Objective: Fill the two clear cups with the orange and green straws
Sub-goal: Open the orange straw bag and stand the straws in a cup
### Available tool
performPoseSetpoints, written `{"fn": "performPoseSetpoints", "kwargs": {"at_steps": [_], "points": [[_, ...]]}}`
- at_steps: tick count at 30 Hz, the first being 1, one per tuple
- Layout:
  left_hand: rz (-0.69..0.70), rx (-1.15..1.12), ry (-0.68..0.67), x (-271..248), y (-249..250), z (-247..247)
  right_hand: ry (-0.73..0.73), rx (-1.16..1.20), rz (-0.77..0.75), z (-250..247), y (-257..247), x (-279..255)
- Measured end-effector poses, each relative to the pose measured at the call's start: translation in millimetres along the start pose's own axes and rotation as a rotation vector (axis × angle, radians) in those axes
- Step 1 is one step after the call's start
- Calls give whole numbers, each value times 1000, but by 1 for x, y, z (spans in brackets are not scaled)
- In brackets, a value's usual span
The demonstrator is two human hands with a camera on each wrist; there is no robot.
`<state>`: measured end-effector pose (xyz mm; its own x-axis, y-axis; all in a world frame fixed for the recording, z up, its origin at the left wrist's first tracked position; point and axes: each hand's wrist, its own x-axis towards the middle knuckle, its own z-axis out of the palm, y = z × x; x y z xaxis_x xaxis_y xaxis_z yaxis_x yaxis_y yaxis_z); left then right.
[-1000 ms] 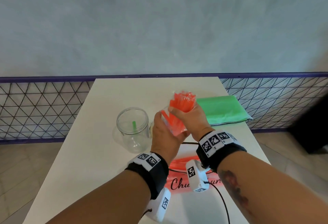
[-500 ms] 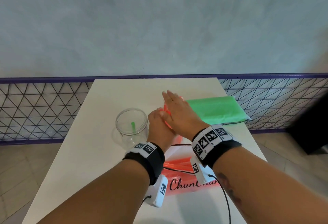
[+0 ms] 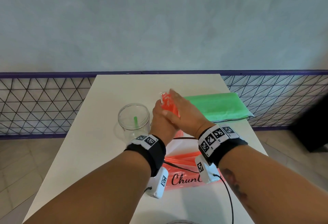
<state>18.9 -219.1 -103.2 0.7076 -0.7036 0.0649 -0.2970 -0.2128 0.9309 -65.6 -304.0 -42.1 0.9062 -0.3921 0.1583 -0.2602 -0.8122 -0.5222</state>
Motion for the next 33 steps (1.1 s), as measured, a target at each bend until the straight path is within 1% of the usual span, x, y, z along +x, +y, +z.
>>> {"fn": "performPoseSetpoints", "kwargs": {"at_steps": [1,2,4,6,7,8,9,10,11,12,13,14,17,20,22,23,25,27,28,31,32,33], "points": [[-19,32,-12,1,-2,2,3,9,9,-1,-1,-2],[-44,61,-11,1,-1,3,42,33,8,-3,-1,-4],[-163,109,-1,-1,3,4,235,88,-29,-10,-4,-11],[-279,150,-40,-8,9,-2,449,177,-71,-16,-3,-19],[-338,183,-92,-13,10,-6,471,221,-67,-21,-6,-24],[-357,219,-152,-17,7,-10,400,251,-53,-24,-9,-30],[-347,260,-228,-23,6,-14,235,223,-32,-25,-13,-36],[-324,311,-289,-29,2,-18,11,110,-19,-21,-15,-43],[-296,364,-323,-35,-1,-20,-207,-37,-21,-15,-17,-49],[-285,424,-350,-41,-5,-22,-366,-165,-25,-5,-16,-54],[-294,473,-377,-49,-7,-24,-462,-245,-25,6,-13,-59],[-326,489,-408,-54,-11,-26,-512,-281,-10,16,-9,-63],[-446,510,-474,-66,-17,-29,-599,-336,80,41,2,-71],[-503,629,-489,-70,-21,-31,-598,-312,71,47,3,-73],[-495,719,-502,-70,-23,-33,-599,-264,36,47,-1,-74],[-474,764,-512,-69,-24,-35,-625,-247,35,46,-3,-75],[-429,796,-528,-68,-22,-36,-743,-262,38,46,-9,-78],[-403,733,-507,-66,-23,-35,-804,-335,-5,49,-14,-81],[-401,673,-480,-66,-24,-34,-791,-370,-38,50,-16,-83],[-410,498,-379,-66,-26,-28,-682,-418,-121,53,-19,-85],[-423,452,-359,-68,-25,-26,-639,-386,-104,55,-18,-86],[-435,400,-337,-70,-25,-24,-602,-347,-53,57,-16,-87]]}}
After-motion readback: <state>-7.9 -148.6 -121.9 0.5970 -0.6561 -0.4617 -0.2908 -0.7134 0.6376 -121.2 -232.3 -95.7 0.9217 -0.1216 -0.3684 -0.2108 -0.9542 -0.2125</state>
